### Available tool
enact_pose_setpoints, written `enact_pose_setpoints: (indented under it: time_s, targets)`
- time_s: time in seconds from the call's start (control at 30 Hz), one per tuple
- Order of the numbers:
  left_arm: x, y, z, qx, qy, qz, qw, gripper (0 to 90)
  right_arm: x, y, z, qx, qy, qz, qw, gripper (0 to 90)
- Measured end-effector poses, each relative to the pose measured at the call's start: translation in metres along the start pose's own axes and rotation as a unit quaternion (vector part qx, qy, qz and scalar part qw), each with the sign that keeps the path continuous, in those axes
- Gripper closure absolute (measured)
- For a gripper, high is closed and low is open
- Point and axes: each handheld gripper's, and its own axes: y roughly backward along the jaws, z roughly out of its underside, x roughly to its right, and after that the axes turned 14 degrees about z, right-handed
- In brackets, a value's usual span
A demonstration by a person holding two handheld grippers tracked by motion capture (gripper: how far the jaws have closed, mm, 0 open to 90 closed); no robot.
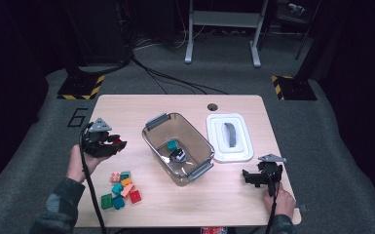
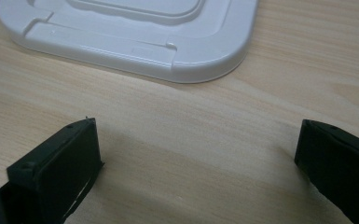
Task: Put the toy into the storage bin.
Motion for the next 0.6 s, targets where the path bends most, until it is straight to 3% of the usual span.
enact_pose_setpoints:
  time_s: [0.6]
  targets:
    - [0.01,-0.017,-0.05,-0.004,-0.043,0.007,0.999,59.2,0.0,0.0,0.0,0.0,0.0,0.0,1.0,0.0]
